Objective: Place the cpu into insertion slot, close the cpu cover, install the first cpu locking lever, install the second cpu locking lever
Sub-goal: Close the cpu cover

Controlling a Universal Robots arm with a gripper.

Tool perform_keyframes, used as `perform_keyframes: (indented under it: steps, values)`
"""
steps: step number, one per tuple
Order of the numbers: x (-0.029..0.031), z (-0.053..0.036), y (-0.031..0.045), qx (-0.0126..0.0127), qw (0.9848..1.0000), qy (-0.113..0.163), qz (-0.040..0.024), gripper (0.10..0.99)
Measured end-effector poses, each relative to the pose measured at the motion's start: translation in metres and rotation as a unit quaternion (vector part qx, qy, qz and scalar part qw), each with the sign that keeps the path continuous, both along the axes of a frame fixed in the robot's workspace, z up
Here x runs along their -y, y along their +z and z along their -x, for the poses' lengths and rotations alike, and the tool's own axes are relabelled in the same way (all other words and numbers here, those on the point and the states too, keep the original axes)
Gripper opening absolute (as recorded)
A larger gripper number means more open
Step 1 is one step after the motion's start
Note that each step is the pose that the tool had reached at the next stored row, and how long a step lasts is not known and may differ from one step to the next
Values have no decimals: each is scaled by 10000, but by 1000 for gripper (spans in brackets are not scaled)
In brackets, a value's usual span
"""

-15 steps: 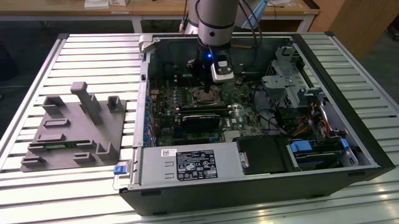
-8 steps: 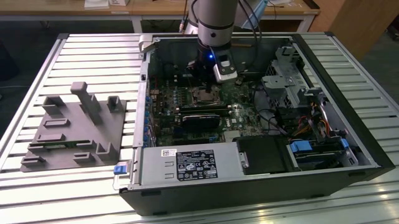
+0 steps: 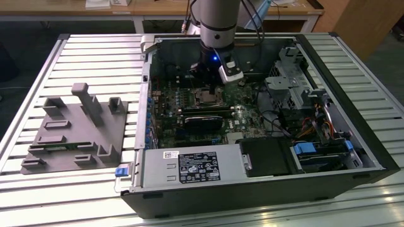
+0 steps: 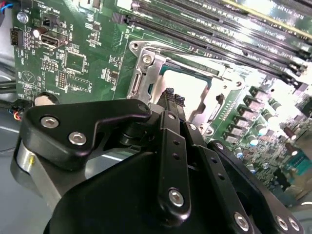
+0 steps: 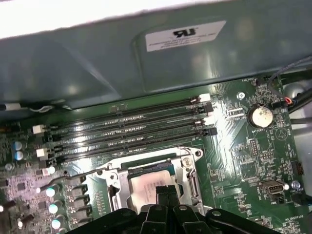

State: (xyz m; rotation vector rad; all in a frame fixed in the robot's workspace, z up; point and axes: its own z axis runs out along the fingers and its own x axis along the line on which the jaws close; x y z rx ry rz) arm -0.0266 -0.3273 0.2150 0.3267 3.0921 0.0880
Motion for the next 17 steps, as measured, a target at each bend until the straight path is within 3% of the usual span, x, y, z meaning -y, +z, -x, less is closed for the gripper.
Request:
perform_keyframes:
  steps: [5,11,17]
  values:
    - [52,11,-6,10,10000,89,-2,106]
    - [53,17,-6,9,9999,146,-1,106]
    - [61,77,-21,10,9994,339,-13,106]
